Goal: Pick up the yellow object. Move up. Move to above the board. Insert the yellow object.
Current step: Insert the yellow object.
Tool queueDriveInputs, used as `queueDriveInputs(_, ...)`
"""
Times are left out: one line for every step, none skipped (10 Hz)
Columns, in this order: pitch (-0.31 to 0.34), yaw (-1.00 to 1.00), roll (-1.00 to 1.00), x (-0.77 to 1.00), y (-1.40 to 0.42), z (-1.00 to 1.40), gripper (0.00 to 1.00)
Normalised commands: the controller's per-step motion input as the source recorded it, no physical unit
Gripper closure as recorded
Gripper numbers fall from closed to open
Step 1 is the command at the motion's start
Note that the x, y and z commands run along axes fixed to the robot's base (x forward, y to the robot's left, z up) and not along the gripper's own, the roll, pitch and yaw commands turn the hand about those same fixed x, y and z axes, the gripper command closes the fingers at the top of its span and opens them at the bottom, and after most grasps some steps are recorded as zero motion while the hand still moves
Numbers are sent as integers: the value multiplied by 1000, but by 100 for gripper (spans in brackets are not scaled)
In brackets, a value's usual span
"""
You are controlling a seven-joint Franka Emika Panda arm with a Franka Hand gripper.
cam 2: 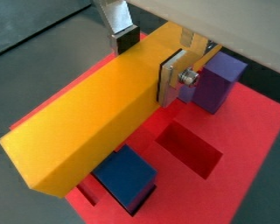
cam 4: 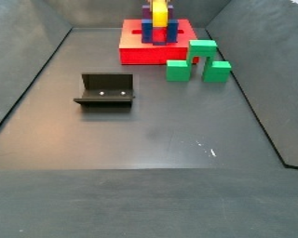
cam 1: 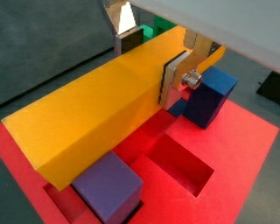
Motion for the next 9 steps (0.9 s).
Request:
queueDriveInputs(0, 0, 44, 83, 0, -191, 100)
queueDriveInputs(0, 0, 107, 0, 0, -89, 100)
queueDriveInputs(16, 0, 81, -17, 0, -37, 100)
queueDriveInputs(0, -57, 33, -106, 0, -83, 100)
queueDriveInputs(-26, -74, -11, -226, 0, -243, 100)
queueDriveInputs(-46, -34, -20, -220, 0, -300, 100)
queueDriveInputs(-69, 0, -24, 0, 0, -263, 100)
queueDriveInputs(-66, 0, -31, 0, 0, -226, 100)
queueDriveInputs(-64, 0, -40, 120, 0, -217, 100)
